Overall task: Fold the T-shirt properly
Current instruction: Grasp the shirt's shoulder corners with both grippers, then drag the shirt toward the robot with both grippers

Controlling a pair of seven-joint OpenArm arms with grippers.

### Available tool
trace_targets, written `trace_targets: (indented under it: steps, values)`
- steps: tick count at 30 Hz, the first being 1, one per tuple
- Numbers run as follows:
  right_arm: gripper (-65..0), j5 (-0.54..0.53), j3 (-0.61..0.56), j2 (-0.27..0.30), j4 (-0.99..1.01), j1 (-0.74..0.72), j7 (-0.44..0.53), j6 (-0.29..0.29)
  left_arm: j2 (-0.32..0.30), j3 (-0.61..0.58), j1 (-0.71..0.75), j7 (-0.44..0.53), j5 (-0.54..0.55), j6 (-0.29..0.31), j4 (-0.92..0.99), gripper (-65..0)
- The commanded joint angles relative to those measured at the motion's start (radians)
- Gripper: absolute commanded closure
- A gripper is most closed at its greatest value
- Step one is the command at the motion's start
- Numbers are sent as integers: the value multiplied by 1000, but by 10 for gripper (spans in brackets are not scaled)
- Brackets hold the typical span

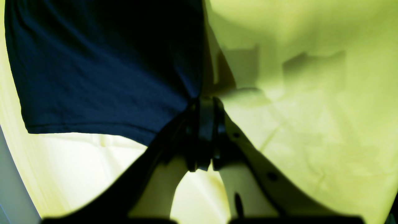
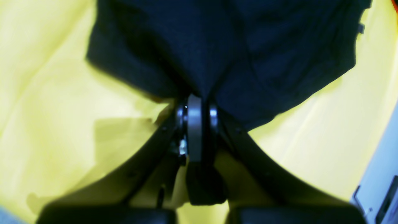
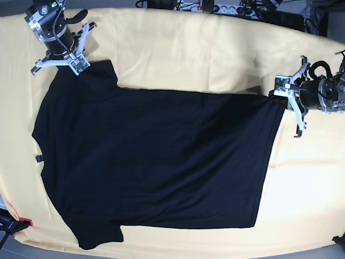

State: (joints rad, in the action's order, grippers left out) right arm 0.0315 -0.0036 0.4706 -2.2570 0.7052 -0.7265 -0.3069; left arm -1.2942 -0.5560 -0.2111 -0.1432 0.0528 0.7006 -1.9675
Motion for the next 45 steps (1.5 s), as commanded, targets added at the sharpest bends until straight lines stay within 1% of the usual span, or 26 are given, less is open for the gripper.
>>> trace_targets:
  steps: [1,5,9,11,14,16,19,25,27,30,36,37,38,41,42,45]
  values:
    - [0,26,6,12,-37,21,10,5,-24,12,-13,7,7,-2,-6,0]
    - [0,82,6,13,-92,104,6,43,-25,12,-10,7,13,-2,-8,0]
    - [0,85,6,12,-99,187,-13,41,-25,12,8,7,13,-2,-8,0]
    - [0,123,6,13,-99,224,-20,45,-29,12,29,6,13,-2,-9,0]
    - [0,174,6,18,-99,285,-20,85,-57,12,66,3,12,-2,-29,0]
    - [0,198,6,36,-99,319,-20,97,-84,12,87,0,12,-2,-55,0]
    - [0,225,6,66,-99,360,-29,117,-123,12,119,-51,22,-2,-105,0]
    - [0,232,6,93,-99,430,-46,132,-198,12,184,-252,187,-2,-210,0]
    - [0,232,6,93,-99,451,-46,132,-220,12,206,-301,212,-2,-243,0]
    - [0,234,6,93,-99,484,-50,131,-243,12,237,-326,222,-2,-277,0]
    - [0,242,6,93,-99,516,-64,136,-246,12,289,-337,237,-2,-308,0]
    - [0,259,6,93,-99,514,-58,141,-244,12,288,-336,236,-2,-310,0]
    - [0,278,6,93,-99,513,-43,156,-243,12,287,-336,226,-2,-309,0]
    - [0,346,6,95,-99,502,29,224,-231,12,283,-336,148,-2,-309,0]
    - [0,348,6,99,-99,484,48,235,-222,12,283,-332,126,-29,-308,0]
    - [0,319,6,129,-99,388,72,235,-175,12,283,-323,45,-184,-308,0]
